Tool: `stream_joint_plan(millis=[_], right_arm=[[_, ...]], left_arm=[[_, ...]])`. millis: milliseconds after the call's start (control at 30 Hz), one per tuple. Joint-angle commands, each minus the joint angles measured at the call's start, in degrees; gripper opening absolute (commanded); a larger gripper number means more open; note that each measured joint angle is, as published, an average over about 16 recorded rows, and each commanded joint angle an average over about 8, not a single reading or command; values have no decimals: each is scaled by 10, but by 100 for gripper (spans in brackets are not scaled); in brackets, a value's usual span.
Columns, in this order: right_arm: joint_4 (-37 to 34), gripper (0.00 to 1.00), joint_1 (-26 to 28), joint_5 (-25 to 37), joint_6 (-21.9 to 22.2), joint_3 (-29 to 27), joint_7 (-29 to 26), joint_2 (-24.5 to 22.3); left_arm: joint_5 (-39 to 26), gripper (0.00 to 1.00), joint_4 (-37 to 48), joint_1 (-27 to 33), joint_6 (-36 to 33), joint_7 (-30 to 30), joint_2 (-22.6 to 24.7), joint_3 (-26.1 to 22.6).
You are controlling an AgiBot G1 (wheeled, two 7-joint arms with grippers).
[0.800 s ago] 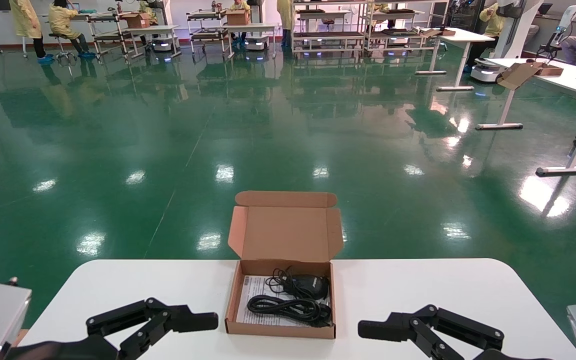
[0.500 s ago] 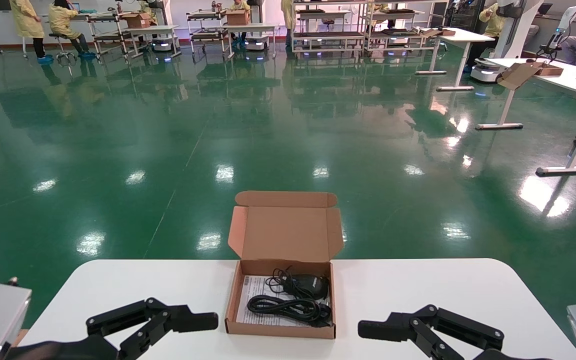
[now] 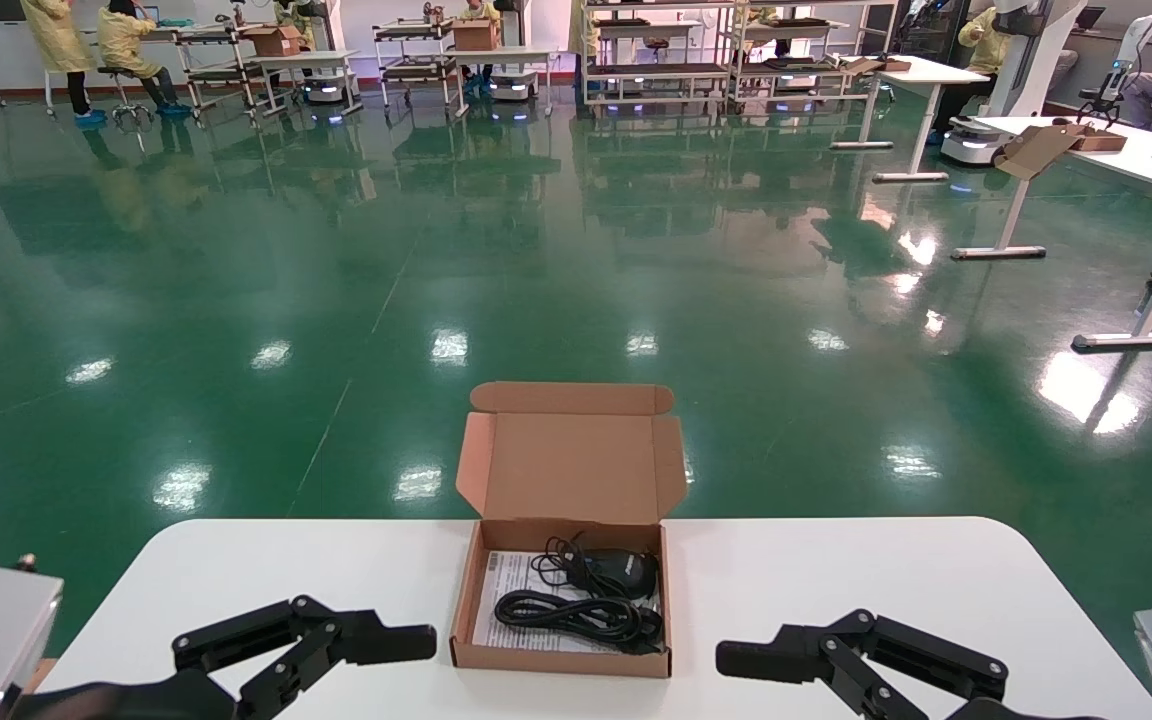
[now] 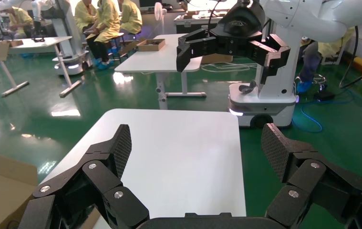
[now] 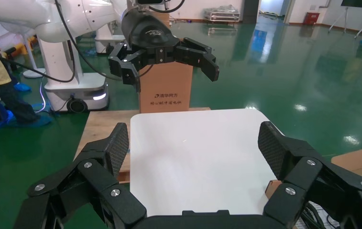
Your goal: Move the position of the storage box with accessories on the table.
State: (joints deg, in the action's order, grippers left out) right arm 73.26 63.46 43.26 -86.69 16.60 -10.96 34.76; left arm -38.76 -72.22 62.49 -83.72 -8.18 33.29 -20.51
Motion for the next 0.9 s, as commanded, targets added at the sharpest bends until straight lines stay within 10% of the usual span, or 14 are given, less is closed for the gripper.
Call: stream_joint_plan(millis=[33, 500, 900], right_arm=[[3, 100, -3, -1, -1, -1, 2, -1], [-154, 100, 278, 191, -30, 91, 48, 45], [-513, 100, 432, 280, 6, 147, 34, 172]], left_arm=[[0, 100, 0, 0, 0, 0, 0, 0], [0, 100, 0, 0, 0, 0, 0, 0], [0, 100, 0, 0, 0, 0, 0, 0]])
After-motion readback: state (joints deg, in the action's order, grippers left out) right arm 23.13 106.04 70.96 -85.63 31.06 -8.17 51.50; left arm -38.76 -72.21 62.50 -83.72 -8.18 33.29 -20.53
